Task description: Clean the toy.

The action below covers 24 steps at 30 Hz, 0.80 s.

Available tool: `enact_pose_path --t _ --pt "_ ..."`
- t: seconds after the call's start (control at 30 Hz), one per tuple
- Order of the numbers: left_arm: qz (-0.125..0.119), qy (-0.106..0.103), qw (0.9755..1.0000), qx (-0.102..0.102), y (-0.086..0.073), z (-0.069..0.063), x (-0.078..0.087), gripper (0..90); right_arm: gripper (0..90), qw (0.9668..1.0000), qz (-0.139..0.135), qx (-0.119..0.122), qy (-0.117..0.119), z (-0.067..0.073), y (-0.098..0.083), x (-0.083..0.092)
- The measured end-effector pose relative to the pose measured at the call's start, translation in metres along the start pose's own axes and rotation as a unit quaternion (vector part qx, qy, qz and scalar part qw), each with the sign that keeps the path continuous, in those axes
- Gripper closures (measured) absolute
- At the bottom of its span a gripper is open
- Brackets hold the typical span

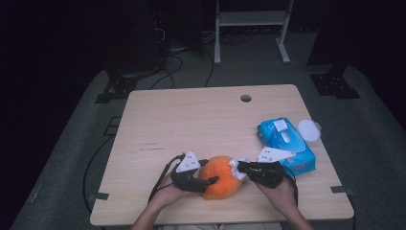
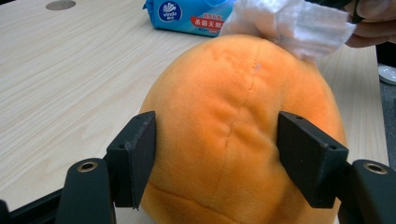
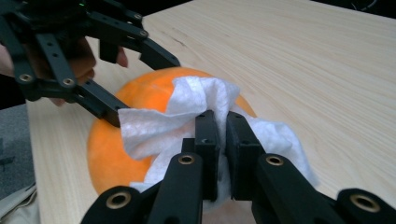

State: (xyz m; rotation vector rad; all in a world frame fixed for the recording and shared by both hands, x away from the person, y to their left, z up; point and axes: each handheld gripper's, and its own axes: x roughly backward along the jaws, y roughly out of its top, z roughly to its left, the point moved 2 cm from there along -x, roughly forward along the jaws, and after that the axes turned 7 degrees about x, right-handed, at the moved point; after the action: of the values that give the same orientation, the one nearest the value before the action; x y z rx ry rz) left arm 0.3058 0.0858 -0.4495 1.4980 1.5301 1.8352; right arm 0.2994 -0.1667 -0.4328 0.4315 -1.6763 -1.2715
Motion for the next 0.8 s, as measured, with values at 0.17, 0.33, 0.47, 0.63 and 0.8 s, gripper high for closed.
enact_pose_path --t 0.17,0.33,0.47,0.63,0.8 --pt "-0.001 -0.003 0.9999 0.011 -0.002 0.006 0.003 30.4 83.4 0.9988 -0.03 0.01 0.036 0.016 0.011 0.002" --pt "-0.003 -0.003 0.9999 0.013 -0.002 0.003 0.002 30.5 83.5 0.9997 -0.014 0.009 0.02 0.012 0.009 -0.002" --pt "0.005 -0.015 0.9998 0.011 0.001 -0.005 0.001 29.8 83.3 0.9995 -0.013 -0.029 0.001 -0.002 0.002 -0.002" --pt "0.021 -0.041 0.9988 -0.014 0.003 -0.015 0.004 23.6 83.2 0.9993 -0.008 -0.036 0.002 -0.005 -0.003 -0.006" --pt "-0.015 -0.039 0.9991 0.004 0.009 -0.008 0.007 17.4 83.3 0.9996 -0.015 -0.02 0.011 -0.002 -0.003 -0.006"
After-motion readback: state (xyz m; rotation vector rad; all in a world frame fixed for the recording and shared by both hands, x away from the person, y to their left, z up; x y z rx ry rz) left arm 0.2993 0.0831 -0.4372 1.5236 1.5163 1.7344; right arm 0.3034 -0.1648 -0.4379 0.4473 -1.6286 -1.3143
